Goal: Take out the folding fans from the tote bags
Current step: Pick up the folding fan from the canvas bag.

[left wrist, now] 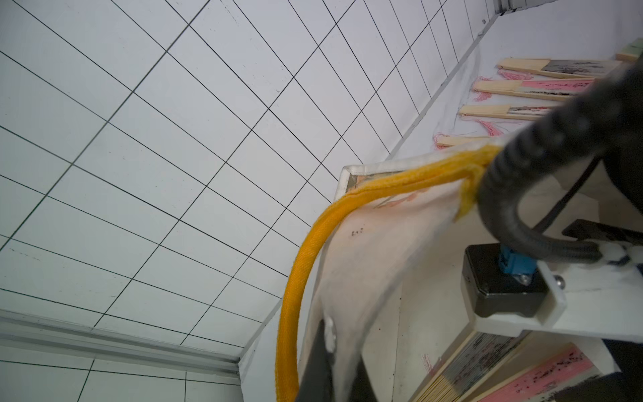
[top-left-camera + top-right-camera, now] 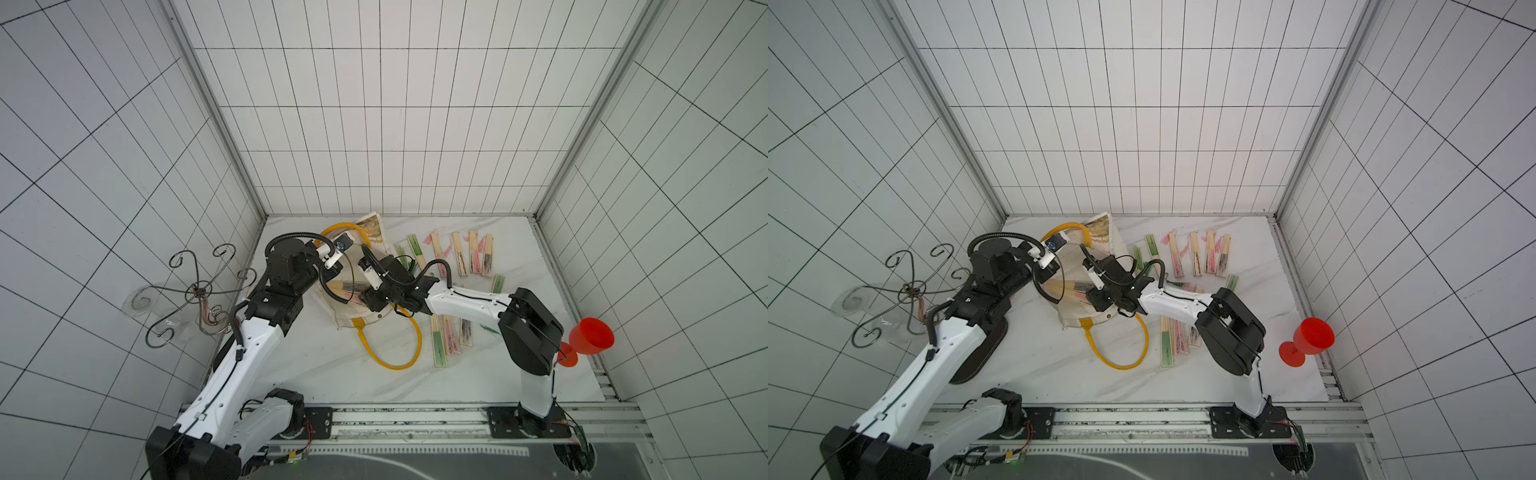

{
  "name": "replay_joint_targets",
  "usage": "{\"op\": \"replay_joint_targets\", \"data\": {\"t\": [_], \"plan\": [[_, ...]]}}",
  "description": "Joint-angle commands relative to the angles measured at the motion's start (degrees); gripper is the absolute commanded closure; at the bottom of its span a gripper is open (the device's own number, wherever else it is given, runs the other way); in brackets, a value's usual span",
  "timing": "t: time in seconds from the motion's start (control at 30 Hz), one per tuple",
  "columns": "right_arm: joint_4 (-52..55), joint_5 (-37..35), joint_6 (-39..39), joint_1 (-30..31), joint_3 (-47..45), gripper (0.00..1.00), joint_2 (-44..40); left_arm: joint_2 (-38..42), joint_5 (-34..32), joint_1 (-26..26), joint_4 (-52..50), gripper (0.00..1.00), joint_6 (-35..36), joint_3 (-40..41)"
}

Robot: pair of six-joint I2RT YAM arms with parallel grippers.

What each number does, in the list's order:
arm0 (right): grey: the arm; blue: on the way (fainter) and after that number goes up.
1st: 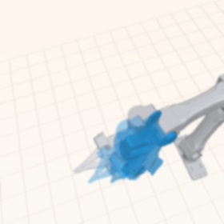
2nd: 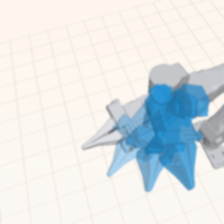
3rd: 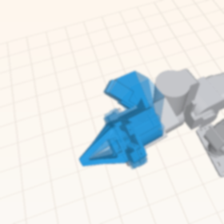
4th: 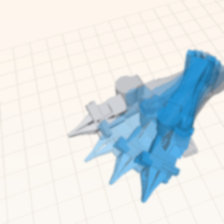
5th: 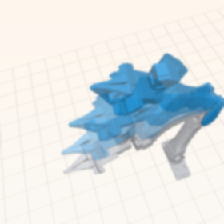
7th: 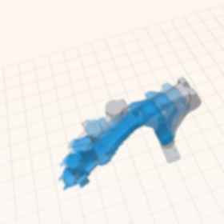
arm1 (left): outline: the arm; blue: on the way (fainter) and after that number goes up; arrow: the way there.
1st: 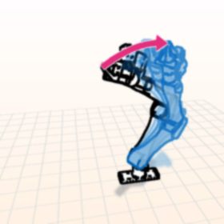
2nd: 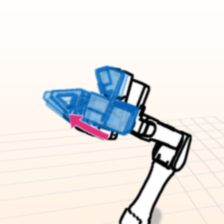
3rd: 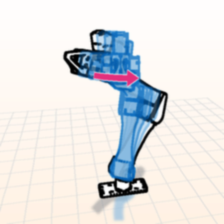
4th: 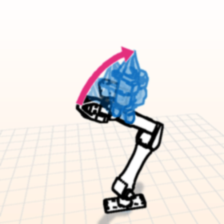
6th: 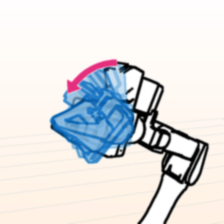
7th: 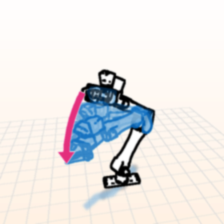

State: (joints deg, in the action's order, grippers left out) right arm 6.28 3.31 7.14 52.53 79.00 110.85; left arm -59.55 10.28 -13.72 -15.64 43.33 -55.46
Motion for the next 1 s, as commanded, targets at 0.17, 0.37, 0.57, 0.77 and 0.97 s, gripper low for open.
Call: {"op": "replay_joint_targets", "data": {"t": [0.17, 0.37, 0.57, 0.77, 0.97], "plan": [[9.2, 2.2, 4.1, 0.0, 5.9, 0.35, 4.1, -1.4, 1.9, -1.0, -0.7, 1.0, 0.7, -4.3], [7.3, 2.9, 3.6, 0.1, 5.7, 0.34, 5.9, -1.8, 2.5, -1.2, -0.7, 1.0, 0.6, -4.2], [-1.3, 0.4, 1.6, 0.6, 2.5, 0.34, 5.7, -2.9, 2.8, -1.4, -0.6, 1.0, 0.3, -3.8], [-6.5, -2.1, 0.4, 1.3, 0.2, 0.34, 4.6, -5.4, 0.7, -1.4, -0.7, 1.0, 0.0, -3.8], [-4.1, -2.7, 1.0, 1.3, 1.2, 0.36, 6.7, -7.1, 0.0, -1.4, -1.2, 1.0, -0.5, -4.4]]}}
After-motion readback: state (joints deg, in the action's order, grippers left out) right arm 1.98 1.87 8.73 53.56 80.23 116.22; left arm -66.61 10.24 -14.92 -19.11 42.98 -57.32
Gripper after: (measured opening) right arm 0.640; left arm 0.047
